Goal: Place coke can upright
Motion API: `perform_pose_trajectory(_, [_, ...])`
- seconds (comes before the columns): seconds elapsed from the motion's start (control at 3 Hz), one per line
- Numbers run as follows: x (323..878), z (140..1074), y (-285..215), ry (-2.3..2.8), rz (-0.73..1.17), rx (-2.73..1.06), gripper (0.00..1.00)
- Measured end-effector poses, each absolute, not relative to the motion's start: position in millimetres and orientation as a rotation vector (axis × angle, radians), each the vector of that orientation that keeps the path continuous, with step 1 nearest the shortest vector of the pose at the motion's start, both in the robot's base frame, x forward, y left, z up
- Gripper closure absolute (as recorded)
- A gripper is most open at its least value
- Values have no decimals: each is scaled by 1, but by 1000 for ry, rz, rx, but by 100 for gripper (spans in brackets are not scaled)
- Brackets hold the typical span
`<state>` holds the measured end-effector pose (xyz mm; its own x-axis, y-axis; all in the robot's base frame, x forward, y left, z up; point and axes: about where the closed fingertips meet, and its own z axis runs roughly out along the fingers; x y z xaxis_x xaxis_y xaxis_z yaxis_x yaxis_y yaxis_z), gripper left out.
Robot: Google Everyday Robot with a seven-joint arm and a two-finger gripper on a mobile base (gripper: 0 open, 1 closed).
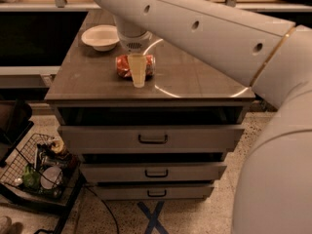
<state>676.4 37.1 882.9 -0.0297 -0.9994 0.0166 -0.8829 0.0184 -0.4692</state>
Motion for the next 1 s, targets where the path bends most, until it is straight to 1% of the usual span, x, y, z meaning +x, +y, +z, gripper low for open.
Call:
perform_pose_trajectory(0.33, [677, 874, 34, 2059, -472, -1878, 0])
perform_pose_trajectory(1.0, [682, 866, 46, 2100, -359, -1807, 0])
